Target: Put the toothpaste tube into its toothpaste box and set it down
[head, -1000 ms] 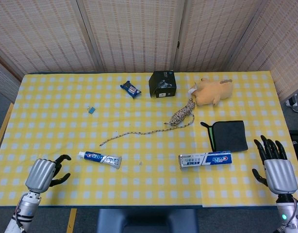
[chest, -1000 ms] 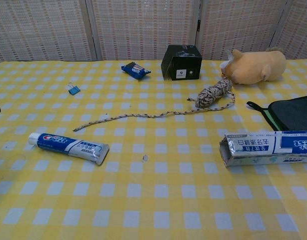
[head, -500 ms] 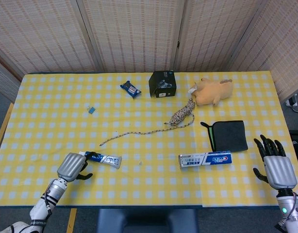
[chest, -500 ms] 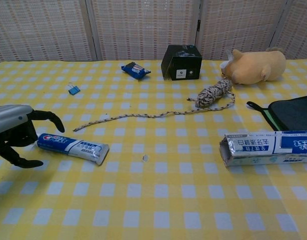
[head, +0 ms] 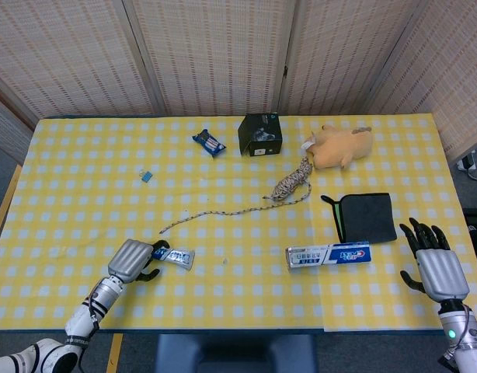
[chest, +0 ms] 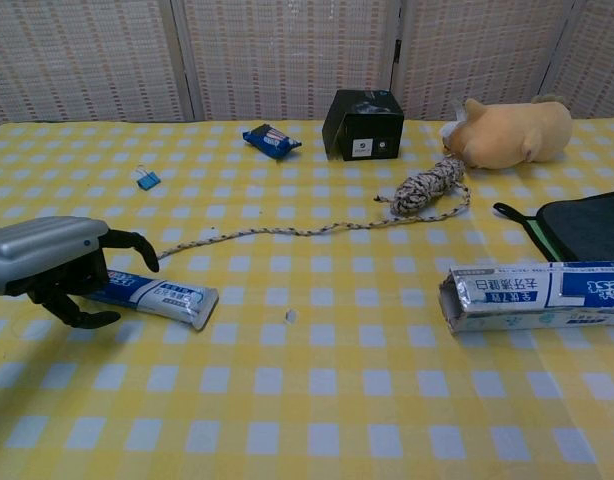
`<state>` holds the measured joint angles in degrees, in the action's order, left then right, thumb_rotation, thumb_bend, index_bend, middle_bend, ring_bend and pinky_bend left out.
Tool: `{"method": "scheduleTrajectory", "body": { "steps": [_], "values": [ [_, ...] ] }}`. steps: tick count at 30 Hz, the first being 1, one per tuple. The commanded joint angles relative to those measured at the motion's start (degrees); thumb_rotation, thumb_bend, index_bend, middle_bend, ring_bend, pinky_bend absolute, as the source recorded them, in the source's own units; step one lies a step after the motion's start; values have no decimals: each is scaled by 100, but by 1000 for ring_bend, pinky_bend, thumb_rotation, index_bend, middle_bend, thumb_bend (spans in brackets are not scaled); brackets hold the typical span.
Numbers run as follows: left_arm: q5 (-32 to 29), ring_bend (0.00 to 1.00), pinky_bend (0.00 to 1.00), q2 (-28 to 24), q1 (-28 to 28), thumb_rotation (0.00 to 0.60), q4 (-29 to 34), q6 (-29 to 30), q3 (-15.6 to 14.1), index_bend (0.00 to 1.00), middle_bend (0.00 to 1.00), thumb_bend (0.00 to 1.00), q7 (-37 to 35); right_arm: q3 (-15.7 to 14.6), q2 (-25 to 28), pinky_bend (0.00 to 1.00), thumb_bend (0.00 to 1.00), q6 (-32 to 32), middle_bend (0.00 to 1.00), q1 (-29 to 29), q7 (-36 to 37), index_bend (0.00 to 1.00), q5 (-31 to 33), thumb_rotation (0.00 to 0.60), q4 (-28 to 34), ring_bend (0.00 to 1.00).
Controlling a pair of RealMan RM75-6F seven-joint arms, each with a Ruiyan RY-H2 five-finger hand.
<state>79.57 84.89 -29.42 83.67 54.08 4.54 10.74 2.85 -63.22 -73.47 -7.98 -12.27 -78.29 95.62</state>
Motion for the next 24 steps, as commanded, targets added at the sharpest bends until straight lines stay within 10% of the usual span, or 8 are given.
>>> {"method": "scheduleTrajectory", "body": {
  "steps": [1, 24],
  "values": [
    [-63, 991, 1000, 27, -60, 600, -63, -63, 6, 318, 1000, 349, -10, -6, 6, 0, 311, 39, 0, -20, 4, 0, 27, 600, 6, 0],
    [-355, 992, 1000, 299, -445, 600, -423, -383, -49, 367, 1000, 347, -52, -22, 44, 0, 310, 60, 0, -62, 28, 0, 138, 600, 20, 0]
  ]
}}
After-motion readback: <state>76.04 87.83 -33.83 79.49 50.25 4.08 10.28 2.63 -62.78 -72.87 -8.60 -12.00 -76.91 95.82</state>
